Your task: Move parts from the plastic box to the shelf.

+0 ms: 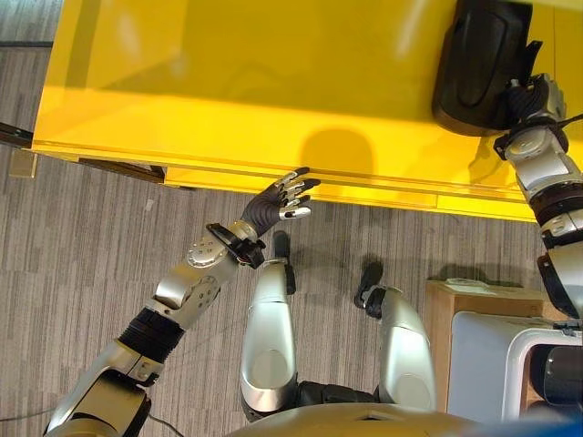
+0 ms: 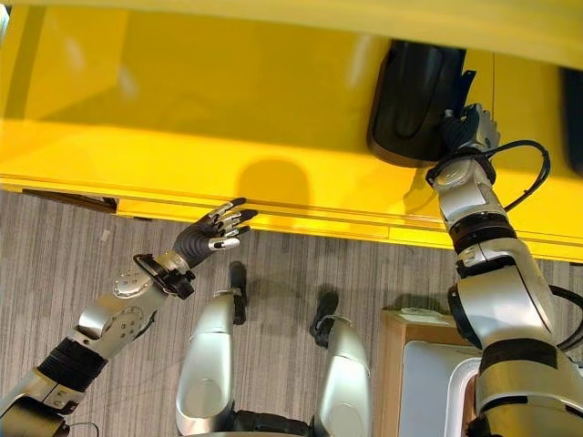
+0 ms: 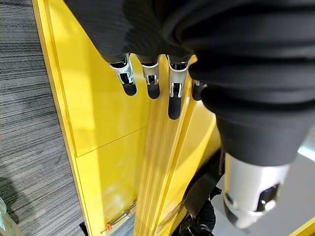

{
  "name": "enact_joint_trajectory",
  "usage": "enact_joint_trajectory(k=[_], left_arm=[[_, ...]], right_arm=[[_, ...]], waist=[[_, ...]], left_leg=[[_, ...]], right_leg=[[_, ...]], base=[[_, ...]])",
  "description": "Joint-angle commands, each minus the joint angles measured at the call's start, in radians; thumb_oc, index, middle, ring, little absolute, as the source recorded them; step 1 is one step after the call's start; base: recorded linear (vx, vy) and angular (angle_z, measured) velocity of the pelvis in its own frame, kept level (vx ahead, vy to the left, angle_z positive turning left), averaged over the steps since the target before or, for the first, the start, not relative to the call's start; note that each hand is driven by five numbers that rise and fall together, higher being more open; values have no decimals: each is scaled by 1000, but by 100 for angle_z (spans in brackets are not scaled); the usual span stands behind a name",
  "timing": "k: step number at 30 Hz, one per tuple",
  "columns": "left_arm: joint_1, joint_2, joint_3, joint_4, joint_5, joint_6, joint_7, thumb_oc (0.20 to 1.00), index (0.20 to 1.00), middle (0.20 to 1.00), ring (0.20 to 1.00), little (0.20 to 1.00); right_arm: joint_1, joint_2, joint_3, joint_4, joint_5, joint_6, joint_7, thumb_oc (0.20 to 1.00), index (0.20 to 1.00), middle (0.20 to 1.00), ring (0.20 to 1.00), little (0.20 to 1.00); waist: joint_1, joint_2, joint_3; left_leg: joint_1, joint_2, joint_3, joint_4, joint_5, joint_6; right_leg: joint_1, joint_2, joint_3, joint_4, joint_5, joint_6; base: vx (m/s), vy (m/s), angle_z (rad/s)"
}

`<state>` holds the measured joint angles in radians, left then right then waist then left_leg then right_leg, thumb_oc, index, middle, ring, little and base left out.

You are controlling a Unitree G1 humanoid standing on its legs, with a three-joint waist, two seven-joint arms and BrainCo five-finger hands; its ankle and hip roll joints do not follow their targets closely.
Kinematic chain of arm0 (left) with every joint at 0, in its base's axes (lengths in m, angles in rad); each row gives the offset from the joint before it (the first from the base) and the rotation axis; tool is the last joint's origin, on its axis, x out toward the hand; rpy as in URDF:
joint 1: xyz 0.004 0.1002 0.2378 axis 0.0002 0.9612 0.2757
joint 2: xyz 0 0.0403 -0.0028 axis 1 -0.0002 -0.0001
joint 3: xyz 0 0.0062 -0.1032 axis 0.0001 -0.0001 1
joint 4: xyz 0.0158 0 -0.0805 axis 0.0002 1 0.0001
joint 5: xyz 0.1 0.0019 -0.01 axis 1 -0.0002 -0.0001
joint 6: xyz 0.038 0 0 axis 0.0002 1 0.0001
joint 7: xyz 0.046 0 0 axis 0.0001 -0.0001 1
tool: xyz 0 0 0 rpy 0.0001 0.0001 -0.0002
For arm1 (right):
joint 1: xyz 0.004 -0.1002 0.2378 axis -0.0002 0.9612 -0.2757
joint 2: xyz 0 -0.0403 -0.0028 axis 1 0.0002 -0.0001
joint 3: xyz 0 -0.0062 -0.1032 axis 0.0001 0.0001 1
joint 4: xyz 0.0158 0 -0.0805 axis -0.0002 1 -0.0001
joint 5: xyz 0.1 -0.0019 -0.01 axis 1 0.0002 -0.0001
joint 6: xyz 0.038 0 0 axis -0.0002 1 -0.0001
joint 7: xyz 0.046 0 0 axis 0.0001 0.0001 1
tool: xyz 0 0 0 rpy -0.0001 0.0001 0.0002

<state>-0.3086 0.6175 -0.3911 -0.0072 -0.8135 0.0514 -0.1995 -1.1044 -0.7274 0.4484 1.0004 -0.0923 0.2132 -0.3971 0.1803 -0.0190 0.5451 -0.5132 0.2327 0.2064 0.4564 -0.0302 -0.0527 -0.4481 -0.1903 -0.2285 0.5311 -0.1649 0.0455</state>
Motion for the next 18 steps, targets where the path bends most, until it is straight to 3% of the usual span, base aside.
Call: enact_joint_trajectory(k=[1,6,18], left_arm=[[5,6,13,-68,-15,-67,-37,1000,1000,1000,1000,1000],[12,19,24,-75,-18,-59,-48,1000,1000,1000,1000,1000],[-5,25,22,-68,-32,-61,-61,1000,1000,1000,1000,1000]], right_arm=[[-32,-93,33,-15,-81,-5,-16,200,200,200,200,200],[-31,-111,35,-25,-86,21,-20,200,200,200,200,200],[-55,-122,62,-9,-158,11,-48,200,200,200,200,200]], waist=[[18,11,-25],[18,11,-25],[16,22,-25]], left_leg=[[26,-30,-13,2,-38,-12],[26,-25,-12,-4,-35,-16],[16,-27,-12,-5,-35,-17]], right_leg=[[-28,13,-115,100,-8,43],[-31,10,-118,99,-7,45],[-46,0,-116,102,-9,46]], base=[[0,0,0],[0,0,0],[0,3,0]])
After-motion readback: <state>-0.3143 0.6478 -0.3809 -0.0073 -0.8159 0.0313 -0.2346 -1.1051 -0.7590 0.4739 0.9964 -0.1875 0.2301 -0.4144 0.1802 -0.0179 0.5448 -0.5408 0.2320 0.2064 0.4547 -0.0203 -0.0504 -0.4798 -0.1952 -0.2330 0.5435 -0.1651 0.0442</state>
